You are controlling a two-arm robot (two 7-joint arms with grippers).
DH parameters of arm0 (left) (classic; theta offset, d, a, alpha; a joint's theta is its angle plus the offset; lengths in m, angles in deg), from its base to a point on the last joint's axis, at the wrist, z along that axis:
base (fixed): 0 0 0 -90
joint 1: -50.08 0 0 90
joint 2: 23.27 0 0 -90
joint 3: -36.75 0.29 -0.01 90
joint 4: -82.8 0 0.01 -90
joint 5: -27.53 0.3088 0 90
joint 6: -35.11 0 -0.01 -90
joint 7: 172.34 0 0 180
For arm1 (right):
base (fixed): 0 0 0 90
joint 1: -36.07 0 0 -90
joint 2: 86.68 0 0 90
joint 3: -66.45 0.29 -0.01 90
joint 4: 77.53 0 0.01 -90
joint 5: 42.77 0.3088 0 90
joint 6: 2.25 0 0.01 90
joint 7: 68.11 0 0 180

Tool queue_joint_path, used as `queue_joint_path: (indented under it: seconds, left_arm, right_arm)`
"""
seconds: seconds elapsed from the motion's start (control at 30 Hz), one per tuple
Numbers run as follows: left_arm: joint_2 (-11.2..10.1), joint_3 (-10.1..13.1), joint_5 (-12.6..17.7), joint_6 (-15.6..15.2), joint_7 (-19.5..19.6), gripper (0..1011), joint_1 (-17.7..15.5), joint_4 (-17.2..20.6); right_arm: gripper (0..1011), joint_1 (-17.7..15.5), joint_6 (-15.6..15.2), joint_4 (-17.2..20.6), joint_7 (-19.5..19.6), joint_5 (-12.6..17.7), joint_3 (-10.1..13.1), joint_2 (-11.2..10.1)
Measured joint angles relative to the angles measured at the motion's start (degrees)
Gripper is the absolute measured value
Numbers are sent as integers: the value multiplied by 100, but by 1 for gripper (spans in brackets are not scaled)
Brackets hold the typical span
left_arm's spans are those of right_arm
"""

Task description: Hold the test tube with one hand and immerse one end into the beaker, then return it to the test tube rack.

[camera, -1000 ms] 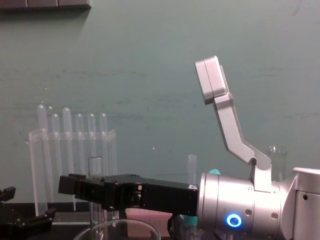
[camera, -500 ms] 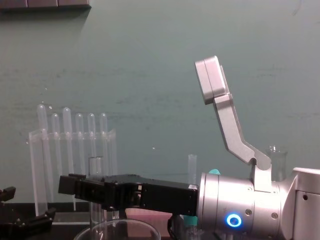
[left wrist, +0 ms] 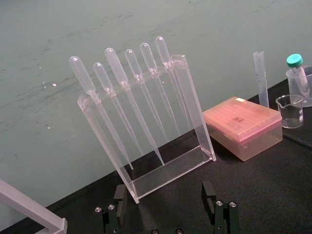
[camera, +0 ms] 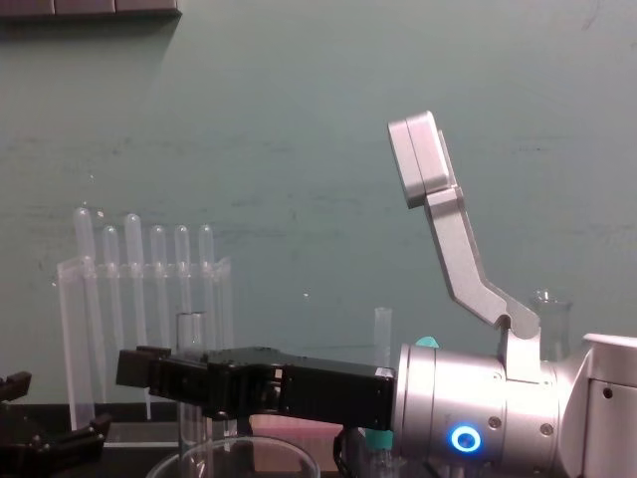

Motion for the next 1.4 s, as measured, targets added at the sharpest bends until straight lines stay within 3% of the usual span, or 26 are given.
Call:
queue_joint_path:
  seconds: [1.4]
  left_arm:
    - [0,0,0,0,0,1000,0,0]
  right_arm:
    - [192,0,0,0,0,0,0,0]
